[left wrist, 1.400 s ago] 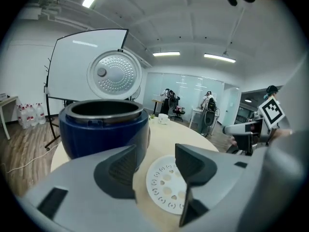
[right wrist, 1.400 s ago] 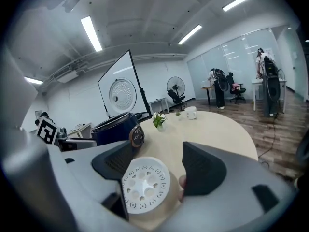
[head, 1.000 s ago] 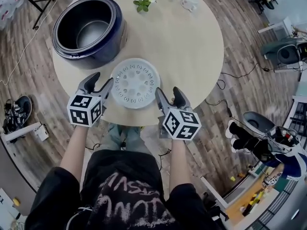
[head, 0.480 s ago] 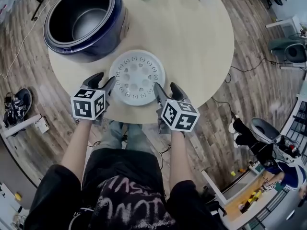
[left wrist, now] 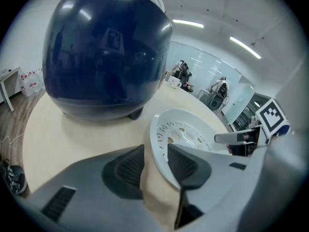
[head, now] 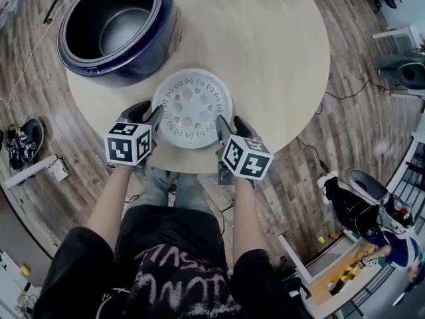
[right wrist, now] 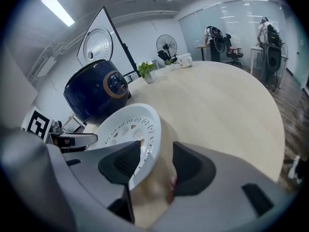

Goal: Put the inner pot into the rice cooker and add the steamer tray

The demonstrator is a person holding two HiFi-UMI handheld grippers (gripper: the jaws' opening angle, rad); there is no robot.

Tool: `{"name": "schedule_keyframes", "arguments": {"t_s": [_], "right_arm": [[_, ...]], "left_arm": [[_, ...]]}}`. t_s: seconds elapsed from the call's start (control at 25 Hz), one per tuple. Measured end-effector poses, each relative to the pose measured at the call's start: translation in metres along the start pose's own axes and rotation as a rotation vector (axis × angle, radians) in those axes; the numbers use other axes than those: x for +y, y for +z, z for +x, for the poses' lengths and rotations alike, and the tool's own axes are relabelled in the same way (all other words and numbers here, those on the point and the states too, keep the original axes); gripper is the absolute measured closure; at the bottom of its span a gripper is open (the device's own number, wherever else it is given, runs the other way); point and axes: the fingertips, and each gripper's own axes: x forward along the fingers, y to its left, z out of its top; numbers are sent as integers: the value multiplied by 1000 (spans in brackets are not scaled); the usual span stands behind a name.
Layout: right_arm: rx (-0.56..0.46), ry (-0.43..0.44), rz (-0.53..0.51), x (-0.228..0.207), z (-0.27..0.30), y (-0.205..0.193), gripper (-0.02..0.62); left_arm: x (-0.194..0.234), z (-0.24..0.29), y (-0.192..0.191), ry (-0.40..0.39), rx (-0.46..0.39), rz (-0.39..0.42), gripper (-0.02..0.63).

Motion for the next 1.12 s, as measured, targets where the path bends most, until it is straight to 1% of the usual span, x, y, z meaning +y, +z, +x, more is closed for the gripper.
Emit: {"name": "schedule_keyframes", "arguments": {"t_s": [0.08,0.28,0.48,0.72,0.92,1.12], "right_arm": [[2,-16,7,-2,2,0,414],[9,-10,12,0,3,1,446],[1,-6,-6,6,3,1,509],[-15,2,-1,10,-3,2,512],[-65,9,4,13,-21,12,517],[-123,22,-16,17,-46,32,517]], "left_arm": [[-1,2,0,-3,7,2,455],[-4,5,2,0,6,5,500],[-4,3,1,-2,5,-8,505],[-6,-5,7,2,-24,-7,511],[-16,-18,19,1,-68,19,512],[-32,-36,40,-4,-124,37,515]]}}
